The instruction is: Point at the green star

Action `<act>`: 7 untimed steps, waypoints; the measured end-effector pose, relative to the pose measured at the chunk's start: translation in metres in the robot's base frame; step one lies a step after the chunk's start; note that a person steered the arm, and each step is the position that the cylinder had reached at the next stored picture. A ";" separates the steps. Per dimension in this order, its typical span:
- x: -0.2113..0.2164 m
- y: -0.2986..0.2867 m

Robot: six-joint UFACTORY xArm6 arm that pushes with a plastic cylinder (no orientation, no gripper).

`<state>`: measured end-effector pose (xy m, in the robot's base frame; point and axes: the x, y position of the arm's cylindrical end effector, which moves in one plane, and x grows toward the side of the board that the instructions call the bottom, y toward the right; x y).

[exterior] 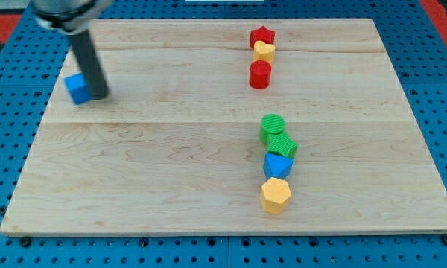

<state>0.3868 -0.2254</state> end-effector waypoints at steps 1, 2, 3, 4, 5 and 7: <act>0.004 0.094; 0.003 0.203; 0.015 0.278; 0.048 0.366; 0.107 0.397; 0.090 0.363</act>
<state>0.4765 0.1372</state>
